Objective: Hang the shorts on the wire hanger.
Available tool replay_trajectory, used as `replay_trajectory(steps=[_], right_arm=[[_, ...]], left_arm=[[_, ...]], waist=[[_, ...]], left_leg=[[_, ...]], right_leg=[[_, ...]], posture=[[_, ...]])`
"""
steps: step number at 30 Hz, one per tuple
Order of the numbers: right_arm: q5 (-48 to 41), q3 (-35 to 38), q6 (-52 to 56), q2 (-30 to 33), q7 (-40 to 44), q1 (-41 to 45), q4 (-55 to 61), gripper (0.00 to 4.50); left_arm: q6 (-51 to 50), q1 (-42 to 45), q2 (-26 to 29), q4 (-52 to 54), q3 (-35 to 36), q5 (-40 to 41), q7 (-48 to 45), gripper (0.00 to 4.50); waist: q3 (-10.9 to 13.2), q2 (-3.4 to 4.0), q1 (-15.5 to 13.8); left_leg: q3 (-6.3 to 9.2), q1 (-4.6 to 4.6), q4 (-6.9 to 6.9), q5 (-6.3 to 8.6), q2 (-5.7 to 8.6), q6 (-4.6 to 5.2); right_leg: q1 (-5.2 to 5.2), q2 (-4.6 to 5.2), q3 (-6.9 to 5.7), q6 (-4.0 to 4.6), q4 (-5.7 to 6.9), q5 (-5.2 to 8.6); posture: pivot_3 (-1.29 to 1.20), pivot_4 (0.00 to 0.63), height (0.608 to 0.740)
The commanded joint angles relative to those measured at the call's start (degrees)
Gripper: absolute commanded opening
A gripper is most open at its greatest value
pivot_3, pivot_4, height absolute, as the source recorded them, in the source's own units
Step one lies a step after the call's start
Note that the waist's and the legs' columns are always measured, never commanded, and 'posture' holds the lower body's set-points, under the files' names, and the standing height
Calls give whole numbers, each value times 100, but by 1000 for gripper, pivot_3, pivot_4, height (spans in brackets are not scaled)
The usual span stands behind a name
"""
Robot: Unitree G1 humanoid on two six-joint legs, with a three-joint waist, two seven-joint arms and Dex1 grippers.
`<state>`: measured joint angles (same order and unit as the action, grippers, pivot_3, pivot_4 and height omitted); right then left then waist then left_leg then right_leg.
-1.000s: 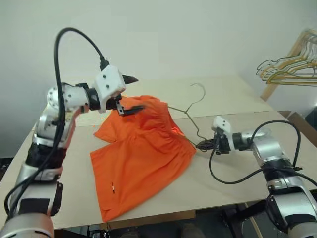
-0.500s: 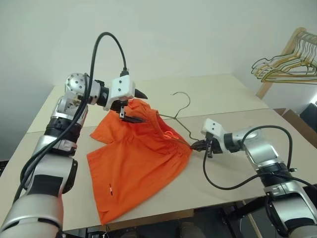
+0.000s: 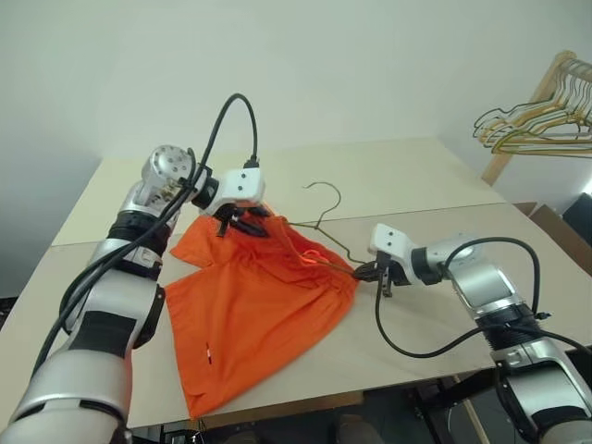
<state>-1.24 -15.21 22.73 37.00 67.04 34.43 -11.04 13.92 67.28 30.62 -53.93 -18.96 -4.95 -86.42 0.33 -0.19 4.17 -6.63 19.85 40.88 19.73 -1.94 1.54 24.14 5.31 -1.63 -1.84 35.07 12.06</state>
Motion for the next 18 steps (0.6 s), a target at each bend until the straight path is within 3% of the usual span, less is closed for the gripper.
replay_trajectory(steps=[1,3,9,14,15,18], right_arm=[[-72,110,-12,49,-32,138,332,0],[-53,122,-26,56,-67,153,342,0],[-114,155,85,97,-38,142,525,0],[-85,311,-584,93,-226,48,596,0],[-11,290,-679,133,-266,40,550,448],[8,358,-787,192,-377,44,390,1128]], left_arm=[[129,201,-53,-101,54,-68,-34,356],[163,207,-74,-160,71,-102,-11,37],[212,232,-94,-224,93,-255,308,37],[434,233,18,-61,97,-254,176,37],[420,254,44,-26,136,-220,153,0],[376,305,119,28,218,-176,156,0]], waist=[[0,0,2],[0,0,-1],[0,0,4],[0,0,6],[0,0,8],[0,0,22]], left_leg=[[2,2,0,0,0,0],[4,6,1,0,0,1],[10,11,5,0,0,1],[12,12,7,0,0,1],[12,13,7,0,-1,1],[12,12,7,0,0,1]], right_leg=[[0,0,-2,0,0,0],[1,1,-6,0,0,0],[1,2,-14,-1,-1,0],[0,2,-16,-1,0,-1],[1,2,-17,-1,0,-1],[1,2,-17,-1,0,0]], posture=[[-43,0,740],[-45,0,740],[-49,0,740],[-50,0,740],[-50,0,740],[-50,0,740]])
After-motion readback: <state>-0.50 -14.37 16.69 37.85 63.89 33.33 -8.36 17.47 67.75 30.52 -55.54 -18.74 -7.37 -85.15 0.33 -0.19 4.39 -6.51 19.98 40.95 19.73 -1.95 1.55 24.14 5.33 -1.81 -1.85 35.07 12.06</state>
